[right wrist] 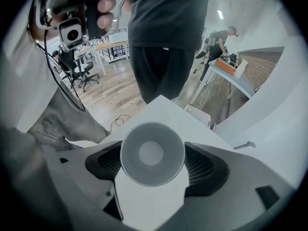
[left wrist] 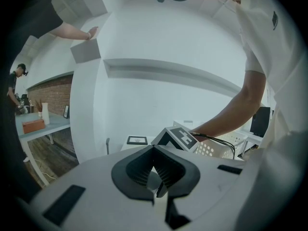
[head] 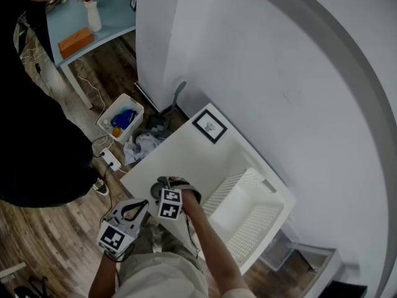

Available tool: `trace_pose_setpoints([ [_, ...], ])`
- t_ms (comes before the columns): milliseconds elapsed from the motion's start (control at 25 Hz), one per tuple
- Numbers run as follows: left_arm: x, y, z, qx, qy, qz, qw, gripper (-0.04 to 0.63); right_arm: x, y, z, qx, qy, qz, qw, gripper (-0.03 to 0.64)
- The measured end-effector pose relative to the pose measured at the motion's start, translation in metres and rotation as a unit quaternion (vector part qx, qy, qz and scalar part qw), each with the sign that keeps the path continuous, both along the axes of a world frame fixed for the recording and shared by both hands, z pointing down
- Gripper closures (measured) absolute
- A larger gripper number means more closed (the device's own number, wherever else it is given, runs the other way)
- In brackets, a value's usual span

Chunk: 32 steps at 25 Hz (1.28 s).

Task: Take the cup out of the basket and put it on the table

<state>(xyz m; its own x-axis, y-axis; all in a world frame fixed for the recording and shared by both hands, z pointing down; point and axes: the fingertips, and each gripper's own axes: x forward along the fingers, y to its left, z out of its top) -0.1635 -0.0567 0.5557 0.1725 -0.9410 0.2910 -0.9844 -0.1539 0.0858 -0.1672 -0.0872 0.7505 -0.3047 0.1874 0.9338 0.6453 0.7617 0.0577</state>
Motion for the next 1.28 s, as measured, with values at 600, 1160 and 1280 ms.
trace_pose_setpoints([
  [600,-0.001,0.002,-0.005,0.007,-0.007,0.01,0.9999,0.594,0.006,-0.006,-0.033,0.007,-0.012,0.013,1.0,0.242],
  [1160,-0.006,0.002,-0.047,0.054,-0.008,0.016,0.9984,0.594,-0.015,-0.021,-0.204,-0.007,-0.269,0.124,0.955,0.392],
  [1280,-0.005,0.002,-0.063,0.069,-0.009,0.02,0.9974,0.594,-0.009,-0.022,-0.247,-0.032,-0.348,0.166,0.922,0.519],
])
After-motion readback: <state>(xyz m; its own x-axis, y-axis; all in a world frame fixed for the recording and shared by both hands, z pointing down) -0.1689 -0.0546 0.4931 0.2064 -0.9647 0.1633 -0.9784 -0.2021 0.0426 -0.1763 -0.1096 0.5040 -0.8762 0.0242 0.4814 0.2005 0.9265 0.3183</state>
